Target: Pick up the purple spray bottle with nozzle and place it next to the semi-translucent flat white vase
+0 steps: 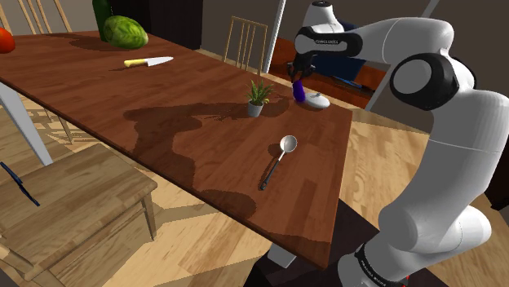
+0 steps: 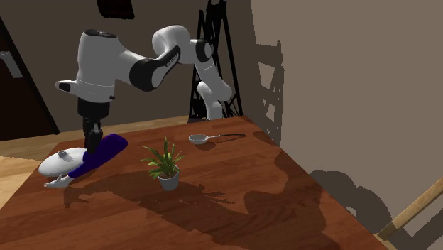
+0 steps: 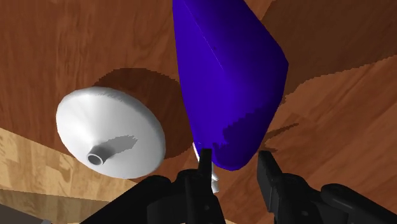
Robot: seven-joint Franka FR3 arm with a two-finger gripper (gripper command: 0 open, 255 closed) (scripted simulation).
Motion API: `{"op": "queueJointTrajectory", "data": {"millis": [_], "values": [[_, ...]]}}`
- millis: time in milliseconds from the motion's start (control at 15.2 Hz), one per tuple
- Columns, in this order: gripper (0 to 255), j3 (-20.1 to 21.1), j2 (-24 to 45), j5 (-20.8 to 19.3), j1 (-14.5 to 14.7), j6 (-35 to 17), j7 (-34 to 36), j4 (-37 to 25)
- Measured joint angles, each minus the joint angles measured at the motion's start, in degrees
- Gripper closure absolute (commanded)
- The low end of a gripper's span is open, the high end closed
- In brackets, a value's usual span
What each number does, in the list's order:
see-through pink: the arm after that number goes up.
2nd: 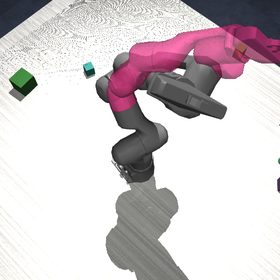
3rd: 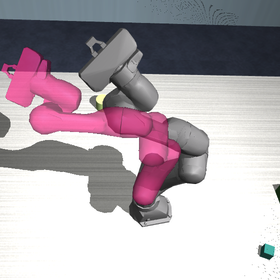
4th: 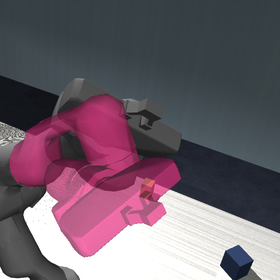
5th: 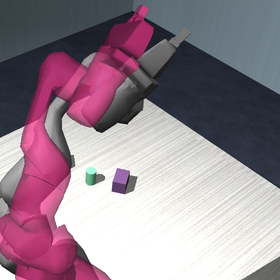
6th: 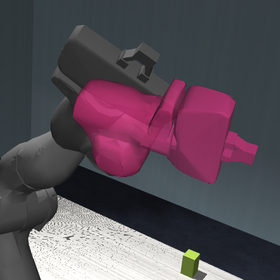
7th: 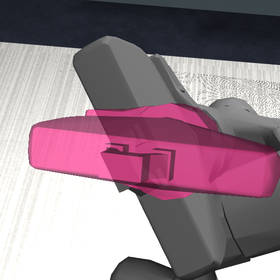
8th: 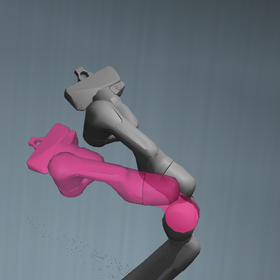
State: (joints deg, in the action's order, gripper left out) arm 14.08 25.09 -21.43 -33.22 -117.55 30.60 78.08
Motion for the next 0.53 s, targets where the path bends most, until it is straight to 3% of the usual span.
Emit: {"op": "queueJointTrajectory", "data": {"millis": [528], "values": [[255, -0.4, 0.5, -0.6, -0.4, -3.1, 0.8, 3.2]]}}
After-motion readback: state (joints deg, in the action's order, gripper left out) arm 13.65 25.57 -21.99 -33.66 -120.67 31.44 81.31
